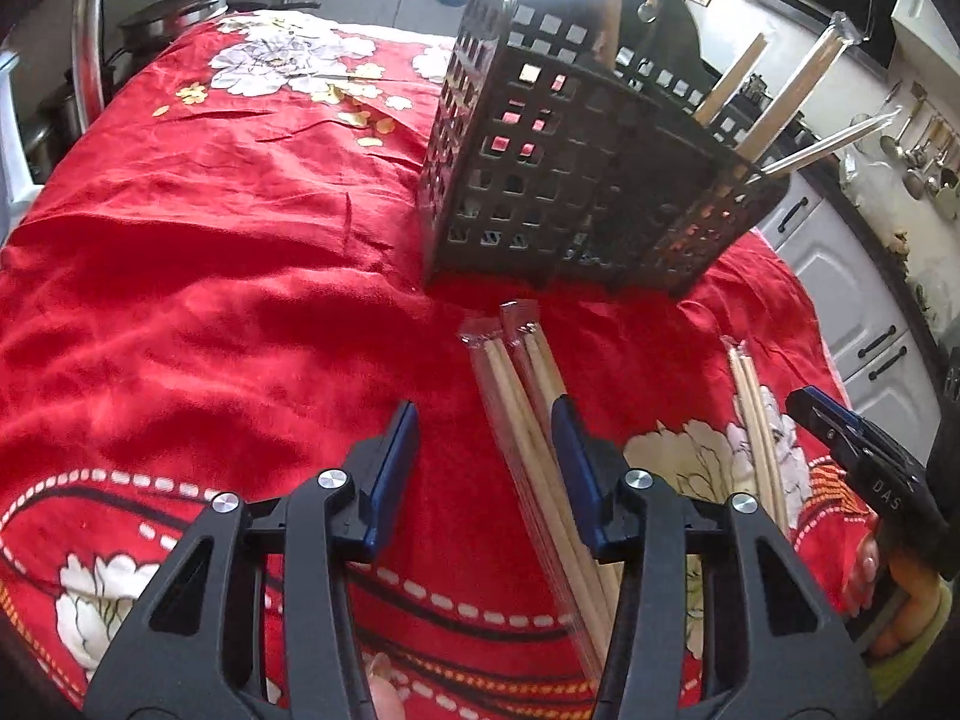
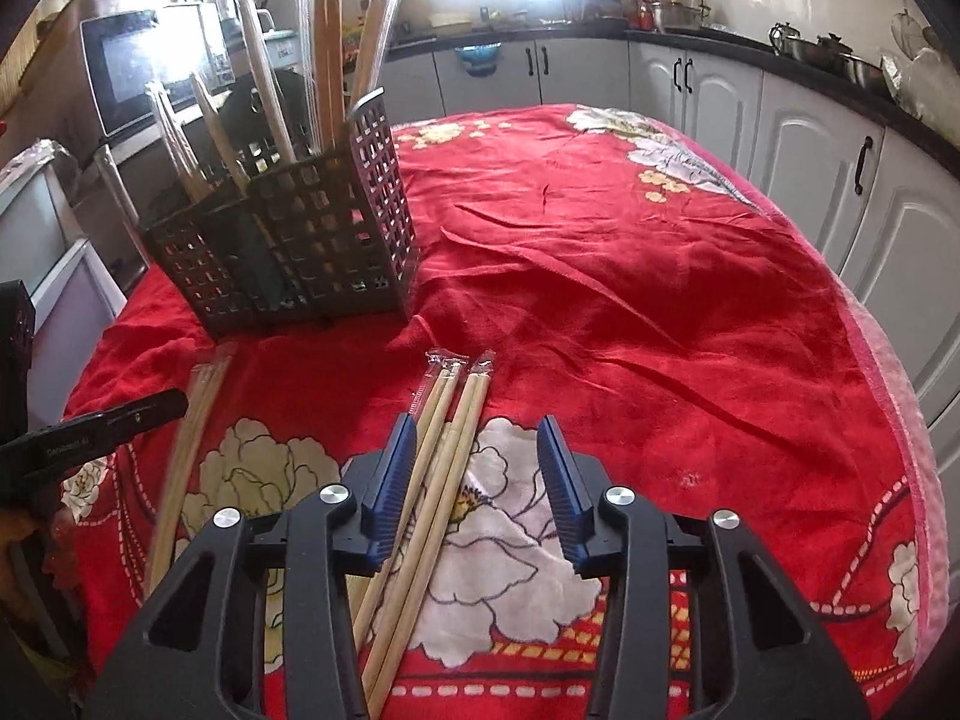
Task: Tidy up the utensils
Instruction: 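Lower the open left tool around a chopstick pack while the right tool straddles another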
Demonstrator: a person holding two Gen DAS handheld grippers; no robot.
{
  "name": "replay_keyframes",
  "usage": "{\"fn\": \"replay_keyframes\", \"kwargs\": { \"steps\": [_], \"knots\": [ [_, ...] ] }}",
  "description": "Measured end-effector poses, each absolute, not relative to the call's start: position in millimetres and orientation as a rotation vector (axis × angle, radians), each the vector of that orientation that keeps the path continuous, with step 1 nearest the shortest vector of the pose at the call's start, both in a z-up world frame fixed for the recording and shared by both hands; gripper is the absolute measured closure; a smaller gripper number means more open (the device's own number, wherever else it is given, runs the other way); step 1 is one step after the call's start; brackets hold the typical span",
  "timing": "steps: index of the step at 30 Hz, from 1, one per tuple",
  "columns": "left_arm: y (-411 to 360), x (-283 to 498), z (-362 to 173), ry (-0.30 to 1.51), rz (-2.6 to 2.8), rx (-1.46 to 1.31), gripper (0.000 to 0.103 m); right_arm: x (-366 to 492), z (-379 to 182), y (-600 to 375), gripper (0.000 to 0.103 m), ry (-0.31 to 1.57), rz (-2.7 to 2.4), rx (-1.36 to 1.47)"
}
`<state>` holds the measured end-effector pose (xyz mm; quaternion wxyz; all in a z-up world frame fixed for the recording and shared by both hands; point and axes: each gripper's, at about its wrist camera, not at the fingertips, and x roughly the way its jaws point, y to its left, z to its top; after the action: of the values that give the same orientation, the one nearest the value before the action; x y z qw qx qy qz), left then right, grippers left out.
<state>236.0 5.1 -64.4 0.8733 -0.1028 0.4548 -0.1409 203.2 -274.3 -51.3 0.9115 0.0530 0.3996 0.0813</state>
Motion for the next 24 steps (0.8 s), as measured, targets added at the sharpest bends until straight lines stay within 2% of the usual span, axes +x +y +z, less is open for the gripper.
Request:
{"fn": "replay_keyframes", "kwargs": {
  "steps": [16,24],
  "knots": [
    [-7,265,-70,0.978,-0.27,-0.162,0.069,231,-71,-268,0.068,0.896,0.185,0.104],
    [-5,273,-71,0.974,-0.277,-0.214,0.081,247,-74,-268,0.072,0.904,0.187,0.122]
  ]
}}
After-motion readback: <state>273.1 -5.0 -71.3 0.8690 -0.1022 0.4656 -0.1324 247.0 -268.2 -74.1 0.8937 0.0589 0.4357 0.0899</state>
